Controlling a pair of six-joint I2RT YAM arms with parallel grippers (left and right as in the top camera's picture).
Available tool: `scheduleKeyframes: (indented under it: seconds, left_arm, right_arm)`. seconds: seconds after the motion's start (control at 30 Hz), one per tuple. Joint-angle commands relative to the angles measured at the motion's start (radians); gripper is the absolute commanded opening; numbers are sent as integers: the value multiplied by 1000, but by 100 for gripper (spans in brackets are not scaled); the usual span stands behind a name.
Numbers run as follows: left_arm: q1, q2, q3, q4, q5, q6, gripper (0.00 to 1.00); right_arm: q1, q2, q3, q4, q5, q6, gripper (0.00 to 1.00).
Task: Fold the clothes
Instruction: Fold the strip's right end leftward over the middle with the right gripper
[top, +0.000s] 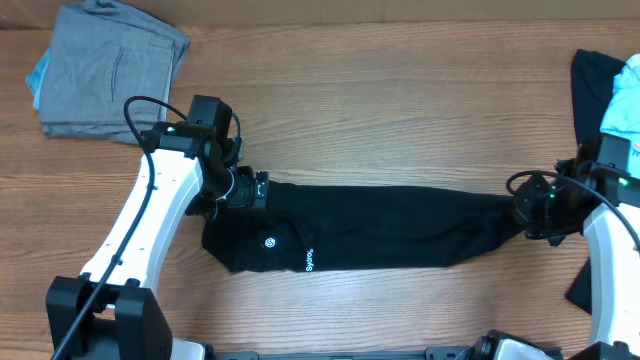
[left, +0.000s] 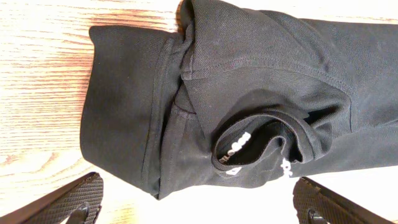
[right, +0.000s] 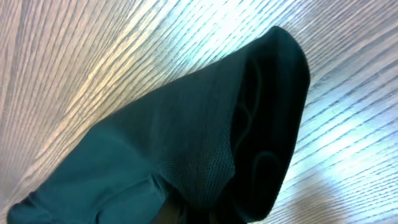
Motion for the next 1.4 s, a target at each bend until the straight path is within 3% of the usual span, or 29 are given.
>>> scheduleKeyframes:
  seconds: [0.0,0.37,0.8,0.87,0.97,1.17,1.27,1.33,1.37]
  left_arm:
    - [0,4,5,-2,-6,-2,100]
    - [0,4,5,-3,-6,-2,100]
    - [0,4,5,-6,-5,-2,100]
    - [0,4,5,-7,-5,-2,100]
    - [0,4,5,-6,-5,-2,100]
    - [0,4,5,-6,-6,-2,100]
    - [0,4,5,-7,-6,-2,100]
    - [0,4,5,-8,-6,-2,100]
    - [0,4,5,-8,-5,-2,100]
  right_arm:
    - [72,-2,-5,12,18,45,4]
    - [467,0,-5,87,100,285,4]
    - [818,139,-5,207,118,419,4]
    - [860,183,-5,246,103,418,15]
    - [909,232,-5,280,87,417,47]
    - [941,238,27,241,101,388,52]
    - [909,234,113,91,192,366,88]
    - [869,234,184,-35,270,366,100]
    - [846,234,214,-94,300,366,100]
